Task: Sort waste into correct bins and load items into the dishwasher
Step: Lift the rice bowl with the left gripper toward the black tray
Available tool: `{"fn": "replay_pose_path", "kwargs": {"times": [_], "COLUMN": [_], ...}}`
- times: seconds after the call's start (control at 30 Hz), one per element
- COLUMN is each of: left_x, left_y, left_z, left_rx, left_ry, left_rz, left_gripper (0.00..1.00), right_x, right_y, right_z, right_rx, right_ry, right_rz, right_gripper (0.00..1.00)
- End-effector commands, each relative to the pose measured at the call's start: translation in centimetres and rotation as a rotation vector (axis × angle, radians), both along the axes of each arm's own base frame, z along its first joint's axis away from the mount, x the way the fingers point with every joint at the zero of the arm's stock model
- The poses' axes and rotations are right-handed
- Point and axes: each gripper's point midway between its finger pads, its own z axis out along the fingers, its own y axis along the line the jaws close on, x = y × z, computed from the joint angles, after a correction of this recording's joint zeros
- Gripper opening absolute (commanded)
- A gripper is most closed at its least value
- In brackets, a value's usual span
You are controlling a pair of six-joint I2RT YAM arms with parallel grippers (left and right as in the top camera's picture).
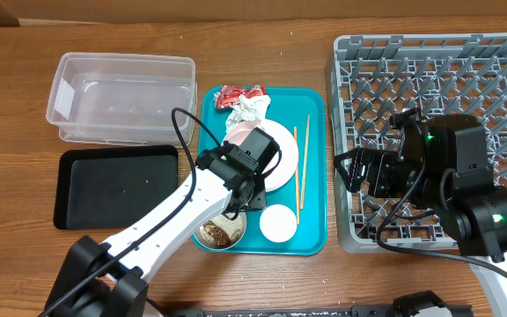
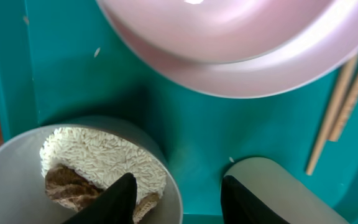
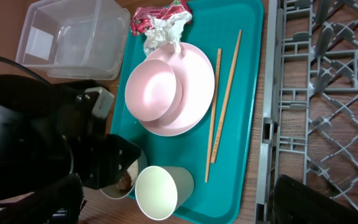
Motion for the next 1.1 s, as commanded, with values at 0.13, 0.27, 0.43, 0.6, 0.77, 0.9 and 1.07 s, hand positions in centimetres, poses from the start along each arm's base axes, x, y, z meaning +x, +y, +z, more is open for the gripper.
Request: {"fn": "replay_pose_path", "kwargs": {"times": [0.13,0.27,0.43,0.6,0.77,0.9,1.07], "left_x": [-1.0,-0.9,-1.2,-1.3,-1.3,-1.0,0.3], "left_y": [0.2,0.2,0.4,0.5,0.6,0.4,2.0], "left_z": [-3.2,-4.1,-5.1,-5.3,-4.0,0.2,6.4], "left_rx": [0.036,0.049,0.071,0.078,0.071,0.026,-0.078], "left_ry": [0.086,0.102,0.129,0.138,0.132,0.072,-0.096], "left_rz": [0.067,0.07,0.07,0.069,0.061,0.024,0.003], "left_gripper": [0.33,0.21,0.09,0.04,0.04,0.04,0.04], "right_x": [0.2,0.2,0.0,-0.1,-0.1,-0.1,-0.2], "right_y": [0.2,0.2,0.1,0.1,0.1,0.1,0.1], "right_z": [0.7,0.7,0.5,0.5,0.5,0.5,0.4], "right_rx": [0.002,0.002,-0.001,-0.002,-0.002,-0.002,-0.003], "right_ry": [-0.024,-0.021,-0.009,-0.005,-0.005,-0.006,-0.003], "right_rz": [0.009,0.01,0.009,0.01,0.01,0.01,0.01], "right_gripper": [1.0,1.0,1.0,1.0,1.0,1.0,1.0]}}
